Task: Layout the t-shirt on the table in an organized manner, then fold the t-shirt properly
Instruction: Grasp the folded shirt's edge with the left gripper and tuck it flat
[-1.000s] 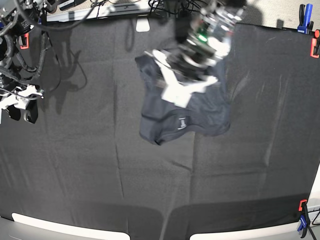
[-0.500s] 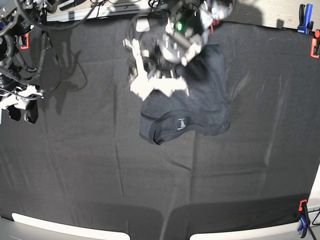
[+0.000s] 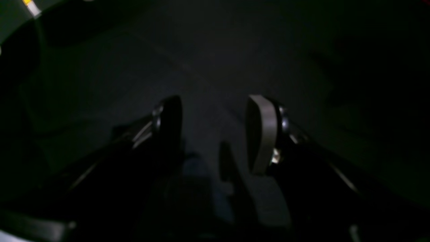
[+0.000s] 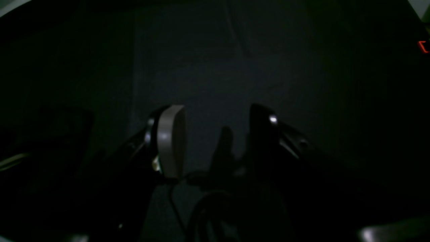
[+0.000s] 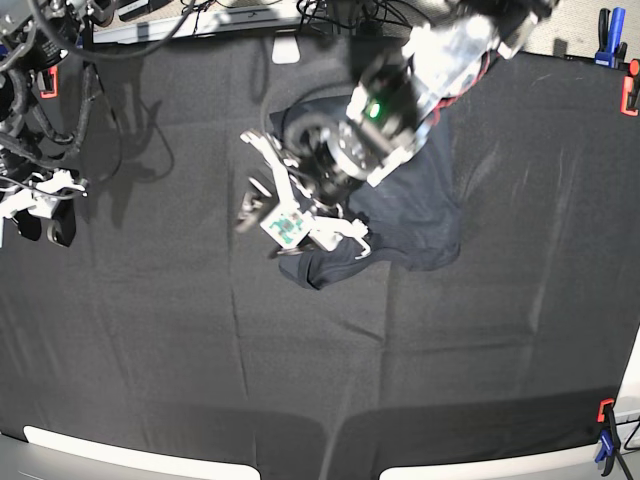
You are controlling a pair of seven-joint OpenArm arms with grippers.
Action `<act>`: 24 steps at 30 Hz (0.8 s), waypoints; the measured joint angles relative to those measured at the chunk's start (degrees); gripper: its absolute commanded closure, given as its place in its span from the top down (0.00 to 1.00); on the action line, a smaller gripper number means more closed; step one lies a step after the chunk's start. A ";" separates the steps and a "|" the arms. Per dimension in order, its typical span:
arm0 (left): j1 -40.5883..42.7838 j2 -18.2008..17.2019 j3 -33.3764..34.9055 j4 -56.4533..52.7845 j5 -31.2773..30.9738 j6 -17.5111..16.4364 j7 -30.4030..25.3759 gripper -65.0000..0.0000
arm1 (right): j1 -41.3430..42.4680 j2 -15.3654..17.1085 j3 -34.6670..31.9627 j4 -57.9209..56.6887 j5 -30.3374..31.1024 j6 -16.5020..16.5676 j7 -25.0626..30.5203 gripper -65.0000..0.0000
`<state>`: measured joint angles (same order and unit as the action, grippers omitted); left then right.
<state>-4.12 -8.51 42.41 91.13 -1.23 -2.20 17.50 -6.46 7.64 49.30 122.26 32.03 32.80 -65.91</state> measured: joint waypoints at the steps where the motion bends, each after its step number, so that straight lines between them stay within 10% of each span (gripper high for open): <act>1: -0.57 0.33 0.00 -2.75 0.68 0.13 -0.96 0.44 | 0.00 0.00 0.00 0.00 0.00 -0.02 0.02 0.45; 10: -3.89 1.68 -0.11 -14.05 -0.87 2.19 -10.21 0.44 | 0.00 -0.02 0.00 0.00 -0.02 -0.02 0.02 0.45; 24: -5.27 2.16 -8.17 -14.03 -11.96 2.23 -6.71 0.44 | -0.02 -0.02 0.00 0.00 -0.04 0.00 0.00 0.45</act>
<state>-9.39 -6.35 34.24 77.10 -13.19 0.03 10.79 -6.48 7.62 49.30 122.26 31.99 32.80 -65.91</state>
